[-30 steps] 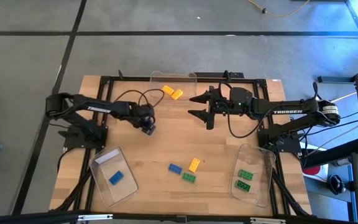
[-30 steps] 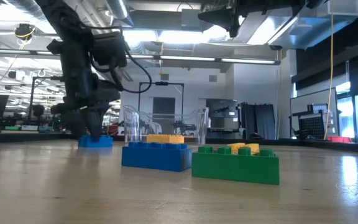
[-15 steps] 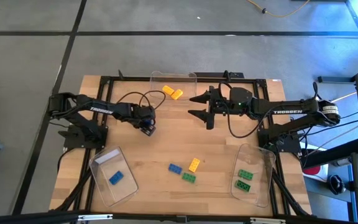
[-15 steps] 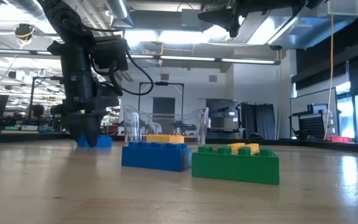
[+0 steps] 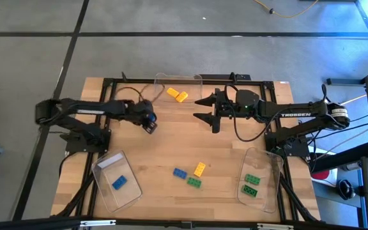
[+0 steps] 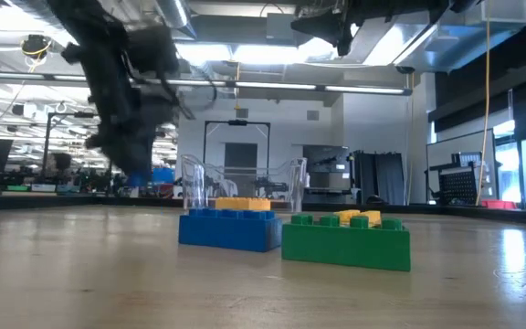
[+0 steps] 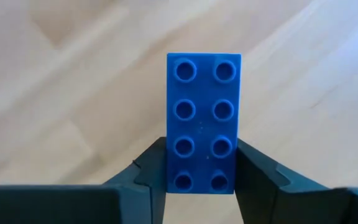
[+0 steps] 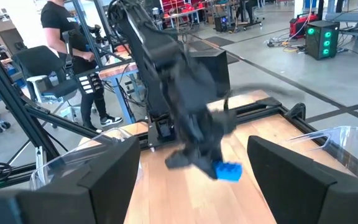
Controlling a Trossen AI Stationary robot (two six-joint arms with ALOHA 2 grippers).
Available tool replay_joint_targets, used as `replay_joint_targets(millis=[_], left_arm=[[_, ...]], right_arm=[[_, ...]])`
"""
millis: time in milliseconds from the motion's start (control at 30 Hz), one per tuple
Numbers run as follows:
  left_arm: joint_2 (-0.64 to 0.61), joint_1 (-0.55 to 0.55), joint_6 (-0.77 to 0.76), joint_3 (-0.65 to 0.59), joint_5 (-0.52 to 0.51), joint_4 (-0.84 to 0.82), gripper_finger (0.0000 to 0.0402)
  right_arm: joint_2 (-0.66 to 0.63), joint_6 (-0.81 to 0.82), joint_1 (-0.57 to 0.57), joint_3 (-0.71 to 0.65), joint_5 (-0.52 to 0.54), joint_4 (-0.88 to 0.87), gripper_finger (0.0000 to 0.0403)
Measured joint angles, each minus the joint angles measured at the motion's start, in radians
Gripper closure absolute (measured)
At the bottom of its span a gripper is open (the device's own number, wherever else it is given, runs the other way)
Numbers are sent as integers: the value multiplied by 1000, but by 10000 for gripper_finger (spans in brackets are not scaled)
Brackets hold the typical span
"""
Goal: Sort & place blocks by color
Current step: Put the top blue game piece into the bottom left transparent bin
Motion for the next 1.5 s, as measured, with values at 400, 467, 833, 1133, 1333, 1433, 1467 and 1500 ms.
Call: replay_joint_targets(millis=[400,467,833,1133,1333,1433,1467,1500], left_arm=[[-436,16,135,2,-54,315,271],[-475,-7,177,3,-54,402,271],[-467,-170,315,3,148,738,271],[-411,-215,316,3,123,774,271],[-406,-215,316,3,120,773,271],[-406,-215,316,3,111,773,271],[-406,-215,316,3,109,773,271],[-406,-215,316,3,107,773,271]], right_arm=[[0,0,0,0,0,-1,102],[0,1,0,0,0,-1,102],[0,76,0,0,-1,5,102],[0,74,0,0,-1,4,102],[0,75,0,0,-1,4,102],[0,74,0,0,-1,4,102],[0,73,0,0,-1,4,102],[0,72,0,0,-1,4,102]])
